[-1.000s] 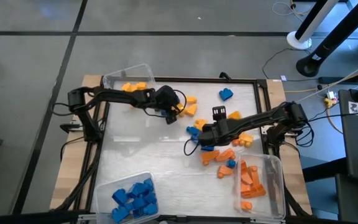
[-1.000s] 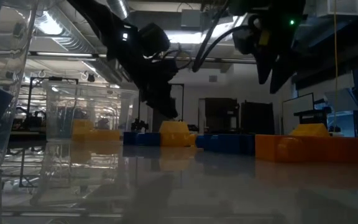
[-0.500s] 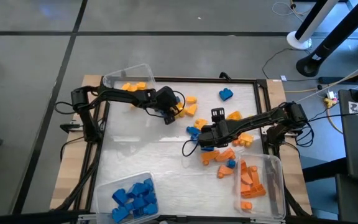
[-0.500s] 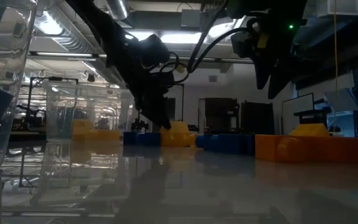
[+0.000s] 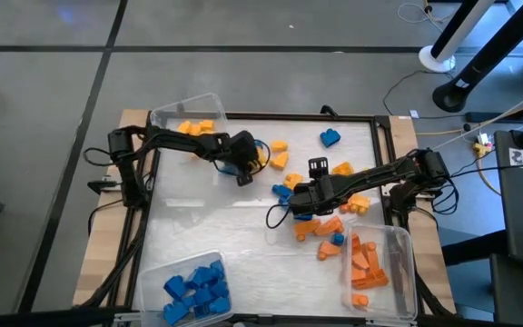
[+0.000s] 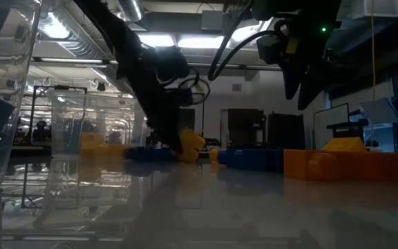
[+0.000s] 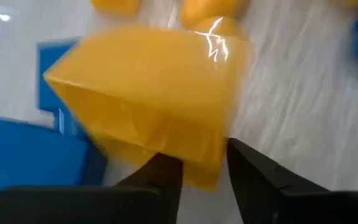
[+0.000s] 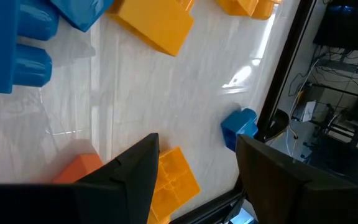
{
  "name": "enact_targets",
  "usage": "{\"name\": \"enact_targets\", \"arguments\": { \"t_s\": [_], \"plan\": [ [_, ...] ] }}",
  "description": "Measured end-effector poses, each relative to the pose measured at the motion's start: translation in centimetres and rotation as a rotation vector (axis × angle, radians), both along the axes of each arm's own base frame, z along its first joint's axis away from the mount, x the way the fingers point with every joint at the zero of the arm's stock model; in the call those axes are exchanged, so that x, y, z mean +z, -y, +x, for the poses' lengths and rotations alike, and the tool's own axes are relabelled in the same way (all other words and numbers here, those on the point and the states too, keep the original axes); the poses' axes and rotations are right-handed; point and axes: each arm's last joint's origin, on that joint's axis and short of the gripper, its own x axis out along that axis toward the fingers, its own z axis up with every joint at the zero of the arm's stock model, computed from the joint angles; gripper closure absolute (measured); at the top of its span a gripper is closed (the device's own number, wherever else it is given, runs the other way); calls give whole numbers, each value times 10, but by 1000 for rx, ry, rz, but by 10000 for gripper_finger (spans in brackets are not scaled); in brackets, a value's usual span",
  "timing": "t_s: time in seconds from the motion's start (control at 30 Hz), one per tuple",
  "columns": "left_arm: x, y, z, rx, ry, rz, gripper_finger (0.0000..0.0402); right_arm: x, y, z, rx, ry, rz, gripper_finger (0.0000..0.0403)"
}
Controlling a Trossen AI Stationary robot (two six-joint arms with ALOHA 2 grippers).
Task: Sort blocks
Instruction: Put the yellow game piece into the top transparent bin
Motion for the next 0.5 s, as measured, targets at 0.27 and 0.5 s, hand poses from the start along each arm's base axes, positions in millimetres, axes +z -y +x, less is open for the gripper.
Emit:
{"name": "enact_targets", "arguments": {
  "t_s": [0.27, 0.5],
  "plan": [
    [1, 1, -2, 0, -16, -6, 373, 0, 0, 0, 0, 1, 0, 188],
    [3, 1, -2, 1, -15, -6, 393, 0, 0, 0, -2, 3, 0, 188]
  ]
}}
